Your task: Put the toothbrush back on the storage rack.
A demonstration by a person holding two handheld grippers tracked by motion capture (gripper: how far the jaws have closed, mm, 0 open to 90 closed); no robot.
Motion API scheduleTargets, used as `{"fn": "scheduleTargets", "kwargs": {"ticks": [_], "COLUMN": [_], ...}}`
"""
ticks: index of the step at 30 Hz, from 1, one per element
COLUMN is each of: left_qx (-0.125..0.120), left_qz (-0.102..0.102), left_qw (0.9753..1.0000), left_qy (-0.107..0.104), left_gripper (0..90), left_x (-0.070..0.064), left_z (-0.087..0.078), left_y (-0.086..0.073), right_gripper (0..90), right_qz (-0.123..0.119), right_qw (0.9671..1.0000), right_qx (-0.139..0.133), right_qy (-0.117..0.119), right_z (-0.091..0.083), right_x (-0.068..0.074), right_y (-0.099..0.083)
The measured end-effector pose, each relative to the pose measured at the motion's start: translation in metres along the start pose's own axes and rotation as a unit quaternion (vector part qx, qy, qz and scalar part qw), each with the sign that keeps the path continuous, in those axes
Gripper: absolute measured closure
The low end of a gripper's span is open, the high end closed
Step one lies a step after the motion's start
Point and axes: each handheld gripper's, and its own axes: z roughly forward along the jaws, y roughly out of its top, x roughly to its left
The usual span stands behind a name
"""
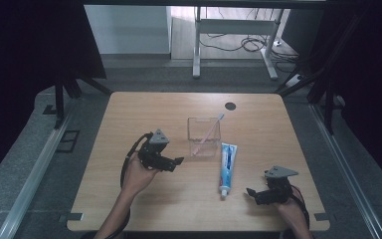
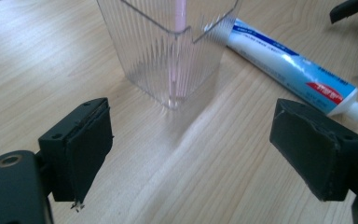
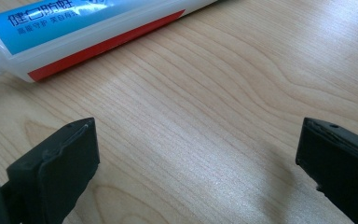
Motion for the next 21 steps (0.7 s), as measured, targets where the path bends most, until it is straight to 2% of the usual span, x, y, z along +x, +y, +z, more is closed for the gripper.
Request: {"fn": "scheduleTargets", "kwargs": {"ticks": [12, 21], "left_qx": [-0.003, 0.001], "left_qz": [0.006, -0.003], "left_qw": [1.0, 0.9999], "left_qy": [0.006, 0.01], "left_gripper": [13.2, 13.2], "left_x": [-0.014, -0.019], "left_z": [0.0, 0.001], "left_y": [-0.025, -0.044], "right_gripper": [0.0, 0.0], "right_qz": [-0.001, -0.003], "right_qw": [1.0, 1.0], "right_qx": [0.001, 0.002], "right_qy": [0.0, 0.0], "right_z": [0.0, 0.0], "right_x": [0.001, 0.002], "right_y": [0.0, 0.001]}}
